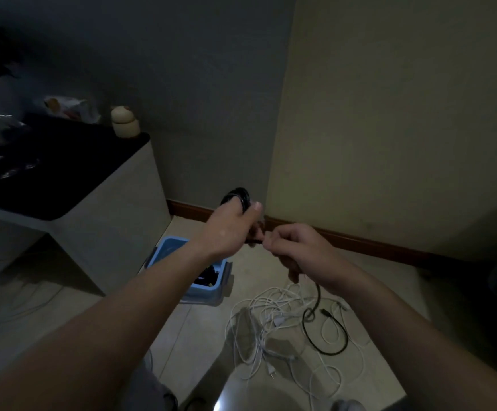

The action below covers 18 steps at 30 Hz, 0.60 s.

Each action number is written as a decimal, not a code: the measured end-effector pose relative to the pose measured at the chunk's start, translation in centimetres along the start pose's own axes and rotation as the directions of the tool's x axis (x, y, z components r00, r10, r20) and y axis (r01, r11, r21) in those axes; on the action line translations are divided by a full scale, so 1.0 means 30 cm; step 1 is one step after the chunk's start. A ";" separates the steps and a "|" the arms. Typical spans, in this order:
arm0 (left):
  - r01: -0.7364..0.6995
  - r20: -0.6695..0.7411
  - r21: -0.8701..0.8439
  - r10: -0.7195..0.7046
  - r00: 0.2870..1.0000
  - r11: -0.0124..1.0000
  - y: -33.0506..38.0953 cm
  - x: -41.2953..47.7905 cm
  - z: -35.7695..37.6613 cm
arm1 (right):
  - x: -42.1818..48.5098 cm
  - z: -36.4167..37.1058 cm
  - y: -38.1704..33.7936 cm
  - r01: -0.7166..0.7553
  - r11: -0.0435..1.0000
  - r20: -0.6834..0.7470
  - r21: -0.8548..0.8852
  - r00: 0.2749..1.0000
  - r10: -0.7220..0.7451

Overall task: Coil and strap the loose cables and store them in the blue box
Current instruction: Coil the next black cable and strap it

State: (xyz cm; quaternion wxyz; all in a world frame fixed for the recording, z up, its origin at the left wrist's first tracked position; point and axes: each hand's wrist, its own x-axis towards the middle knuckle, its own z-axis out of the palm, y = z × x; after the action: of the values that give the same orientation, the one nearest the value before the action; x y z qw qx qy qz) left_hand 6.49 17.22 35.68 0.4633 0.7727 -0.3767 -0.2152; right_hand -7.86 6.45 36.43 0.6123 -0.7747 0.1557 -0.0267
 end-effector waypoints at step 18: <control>0.261 0.625 -0.331 0.003 0.781 0.907 0.057 -0.031 -0.010 | 0.027 -0.073 0.018 0.224 0.975 -0.418 -0.007 0.885 -0.206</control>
State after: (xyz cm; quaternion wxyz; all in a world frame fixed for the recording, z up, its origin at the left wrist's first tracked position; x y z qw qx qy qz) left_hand 5.47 17.62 37.30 0.4478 0.5739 -0.3990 -0.5577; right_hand -7.72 4.06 36.35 0.5742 -0.7507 0.1950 -0.2620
